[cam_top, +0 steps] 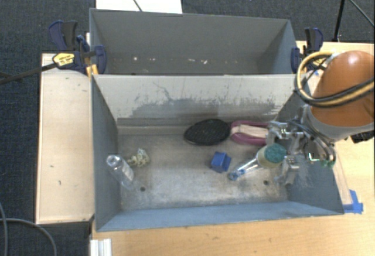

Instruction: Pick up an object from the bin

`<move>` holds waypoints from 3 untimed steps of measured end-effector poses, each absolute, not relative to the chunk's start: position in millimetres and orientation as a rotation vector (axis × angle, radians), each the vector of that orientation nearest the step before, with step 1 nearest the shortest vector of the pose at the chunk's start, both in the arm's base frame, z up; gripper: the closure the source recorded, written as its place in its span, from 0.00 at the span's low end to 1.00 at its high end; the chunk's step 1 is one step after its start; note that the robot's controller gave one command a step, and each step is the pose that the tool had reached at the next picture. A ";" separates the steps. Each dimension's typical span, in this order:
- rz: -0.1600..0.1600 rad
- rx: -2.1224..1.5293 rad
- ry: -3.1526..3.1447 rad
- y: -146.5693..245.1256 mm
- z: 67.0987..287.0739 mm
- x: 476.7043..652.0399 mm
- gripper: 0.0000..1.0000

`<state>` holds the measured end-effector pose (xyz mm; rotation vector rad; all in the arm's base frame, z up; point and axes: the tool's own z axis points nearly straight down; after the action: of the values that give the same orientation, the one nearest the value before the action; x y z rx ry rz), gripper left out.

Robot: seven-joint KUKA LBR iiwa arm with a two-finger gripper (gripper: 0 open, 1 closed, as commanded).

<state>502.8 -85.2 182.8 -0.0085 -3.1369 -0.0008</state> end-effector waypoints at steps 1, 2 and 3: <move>-0.003 -0.186 -3.147 -108.7 69.9 520.8 0.00; 0.000 -0.175 -3.146 -108.7 72.4 520.2 1.00; 0.004 -0.137 -3.150 -124.2 186.2 531.4 1.00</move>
Offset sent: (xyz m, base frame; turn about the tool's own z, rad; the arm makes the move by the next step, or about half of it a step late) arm 0.0146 -0.0245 -0.1128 0.1138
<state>531.4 -124.2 186.2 -0.1374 -3.1500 0.0042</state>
